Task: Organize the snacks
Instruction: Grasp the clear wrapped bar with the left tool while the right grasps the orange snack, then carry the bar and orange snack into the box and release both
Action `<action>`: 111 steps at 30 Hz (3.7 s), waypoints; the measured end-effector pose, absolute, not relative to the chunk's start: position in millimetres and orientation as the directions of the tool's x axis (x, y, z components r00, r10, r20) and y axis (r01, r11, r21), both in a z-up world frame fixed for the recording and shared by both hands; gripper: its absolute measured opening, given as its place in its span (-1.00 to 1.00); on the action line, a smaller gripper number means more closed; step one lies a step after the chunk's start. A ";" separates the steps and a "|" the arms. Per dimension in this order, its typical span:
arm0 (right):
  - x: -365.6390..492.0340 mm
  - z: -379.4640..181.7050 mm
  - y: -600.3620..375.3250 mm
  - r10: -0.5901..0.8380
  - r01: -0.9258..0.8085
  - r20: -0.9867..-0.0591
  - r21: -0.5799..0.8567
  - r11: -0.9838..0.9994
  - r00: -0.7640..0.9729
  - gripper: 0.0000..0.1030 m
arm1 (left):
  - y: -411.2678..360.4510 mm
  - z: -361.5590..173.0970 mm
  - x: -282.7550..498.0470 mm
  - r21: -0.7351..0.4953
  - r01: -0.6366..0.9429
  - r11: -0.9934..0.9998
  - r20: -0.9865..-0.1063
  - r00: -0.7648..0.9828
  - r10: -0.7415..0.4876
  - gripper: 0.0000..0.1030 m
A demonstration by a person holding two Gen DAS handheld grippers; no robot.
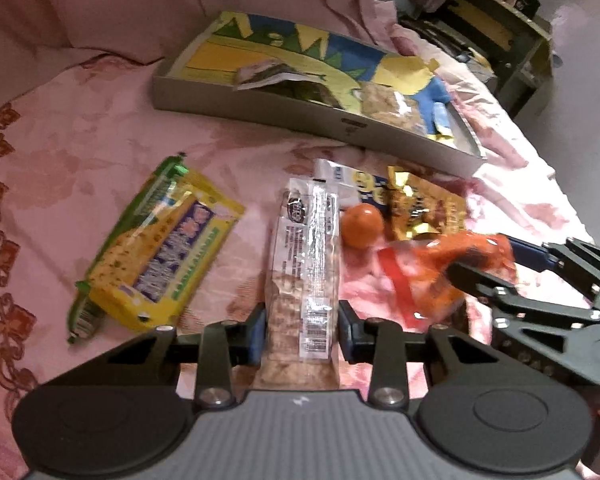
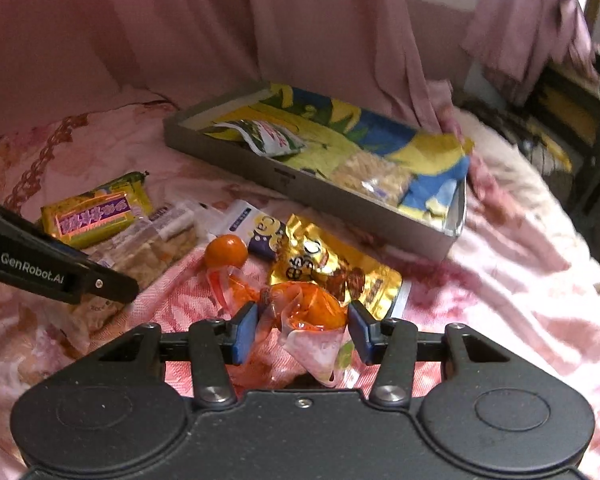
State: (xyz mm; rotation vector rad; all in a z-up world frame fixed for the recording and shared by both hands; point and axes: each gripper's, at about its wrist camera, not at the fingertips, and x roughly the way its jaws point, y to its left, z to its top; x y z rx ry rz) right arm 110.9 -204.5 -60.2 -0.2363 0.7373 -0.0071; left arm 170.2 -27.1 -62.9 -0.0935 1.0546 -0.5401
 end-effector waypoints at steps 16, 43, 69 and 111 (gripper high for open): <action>95.3 -60.2 -173.3 -0.126 -0.170 -0.512 -0.492 0.854 0.850 -0.04 | -39.0 -38.5 148.2 -0.290 0.439 0.850 -0.710 0.497 -0.499 -0.27; 155.7 -19.6 -258.5 -0.309 0.230 -0.270 -0.287 0.930 0.912 -0.04 | -84.4 -2.2 237.2 -0.358 0.431 0.828 -0.410 0.725 -0.554 -0.27; 223.1 -60.6 -266.5 -0.229 0.177 -0.420 -0.159 0.971 0.878 -0.05 | -112.8 -47.7 277.4 -0.220 0.414 0.883 -0.530 0.709 -0.464 -0.26; 56.7 26.5 -267.9 -0.219 0.235 -0.209 0.054 0.971 0.953 0.99 | -44.9 34.4 119.9 -0.181 0.215 0.960 -0.390 0.880 -0.271 0.99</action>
